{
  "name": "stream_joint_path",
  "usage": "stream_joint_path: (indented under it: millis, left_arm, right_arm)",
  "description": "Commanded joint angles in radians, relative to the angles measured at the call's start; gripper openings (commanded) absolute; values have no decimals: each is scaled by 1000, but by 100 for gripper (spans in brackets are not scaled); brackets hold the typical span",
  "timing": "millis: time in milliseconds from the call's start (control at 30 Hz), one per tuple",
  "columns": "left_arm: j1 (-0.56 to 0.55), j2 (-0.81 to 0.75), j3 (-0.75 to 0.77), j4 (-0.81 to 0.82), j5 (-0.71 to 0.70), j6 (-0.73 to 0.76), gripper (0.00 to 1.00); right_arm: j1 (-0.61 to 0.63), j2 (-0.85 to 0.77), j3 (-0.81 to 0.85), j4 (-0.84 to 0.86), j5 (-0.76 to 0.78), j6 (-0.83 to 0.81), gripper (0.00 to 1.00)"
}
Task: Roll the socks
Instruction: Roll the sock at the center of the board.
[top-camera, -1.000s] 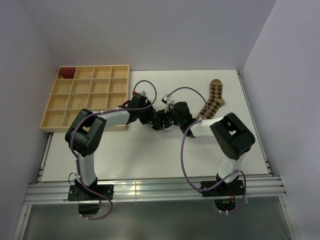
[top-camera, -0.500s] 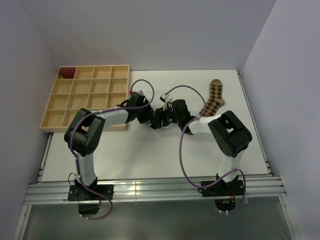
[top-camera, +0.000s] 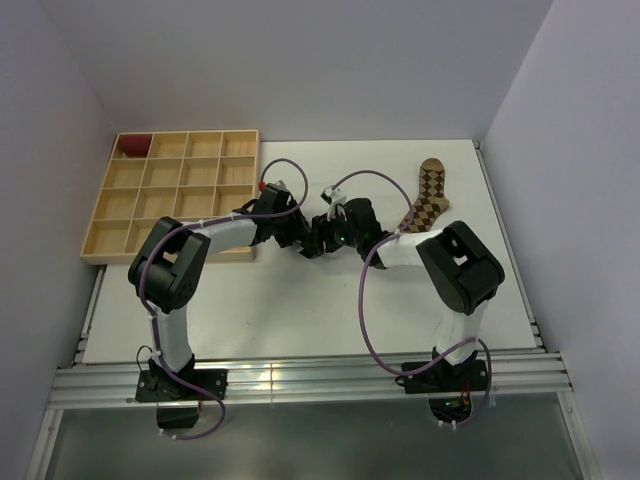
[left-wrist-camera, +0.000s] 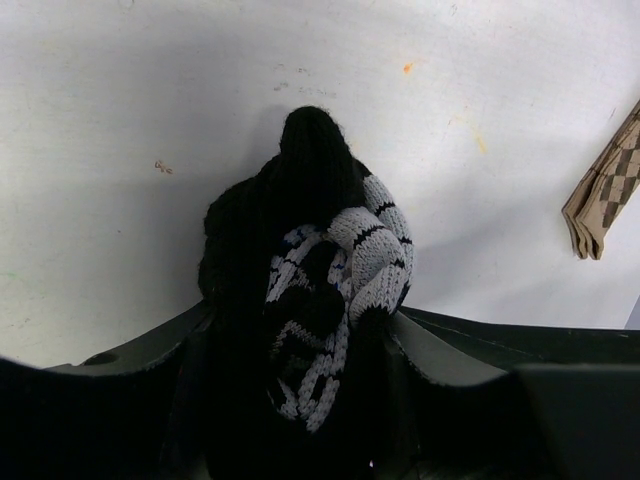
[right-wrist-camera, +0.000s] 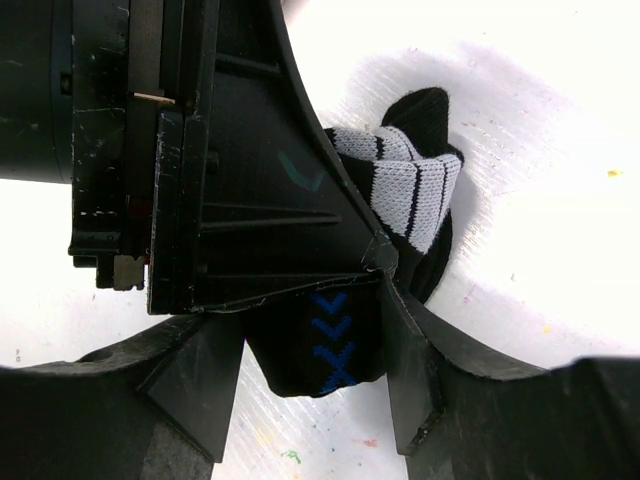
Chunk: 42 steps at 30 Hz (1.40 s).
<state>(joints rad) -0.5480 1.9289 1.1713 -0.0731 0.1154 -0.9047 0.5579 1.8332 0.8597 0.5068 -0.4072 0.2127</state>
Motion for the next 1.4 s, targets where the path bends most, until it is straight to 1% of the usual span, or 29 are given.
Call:
stream_joint_path:
  millis: [0,33,100,333,400,433,467,533,567,633,733,833,900,967,1067,1233,1300,1367]
  left_arm:
    - [-1,21,-5,-90,-22,-3,2]
    - [-1,22,-5,-90,-22,-5,2]
    - [-1,27,-5,-90,-20,-7,0]
    - [-1,16,2,-109,-29,10,0]
    - [-1,-2,7,-122,-34,27,0]
    - [-1,-11,8,-125,-37,44,0]
    - [-1,-30,11,-131,-51,55,0]
    - [-1,-51,21,-157,-62,91,0]
    - [-1,-71,33,-169,-86,102,0]
    - [-1,-90,47,-198,-103,134,0]
    - [-1,-119,82,-229,-111,164,0]
    - [-1,-117,106,-260,-111,181,0]
    - [-1,-110,110,-258,-85,181,0]
    - [-3,-94,110,-246,-28,171,0]
    - [-16,-70,123,-240,33,168,0]
    - [-69,-13,192,-241,136,220,0]
    - [-84,-10,197,-205,164,234,0]
    - [-98,-19,183,-156,222,236,0]
  right_arm:
    - [7,-3,-31,-142,-28,39,59]
    - [7,-8,-36,-140,-33,37,62]
    - [7,-17,-36,-145,-33,37,63]
    - [5,-37,-54,-143,-21,44,67]
    - [1,-106,-76,-142,17,62,70]
    - [-4,-138,-106,-134,25,68,73]
    - [-18,-208,-120,-134,33,79,74]
    - [-36,-282,-155,-154,65,89,78]
    - [-49,-355,-162,-169,73,94,79]
    - [-53,-425,-171,-229,115,97,79]
    - [-53,-576,-192,-284,187,119,81]
    - [-61,-643,-211,-310,208,132,81]
    - [-64,-646,-221,-297,196,120,81]
    - [-64,-628,-232,-268,153,108,81]
    - [-61,-598,-264,-191,125,108,81]
    - [-59,-545,-284,-153,128,120,81]
    - [-58,-545,-304,-130,131,128,81]
    - [-56,-554,-314,-117,133,134,81]
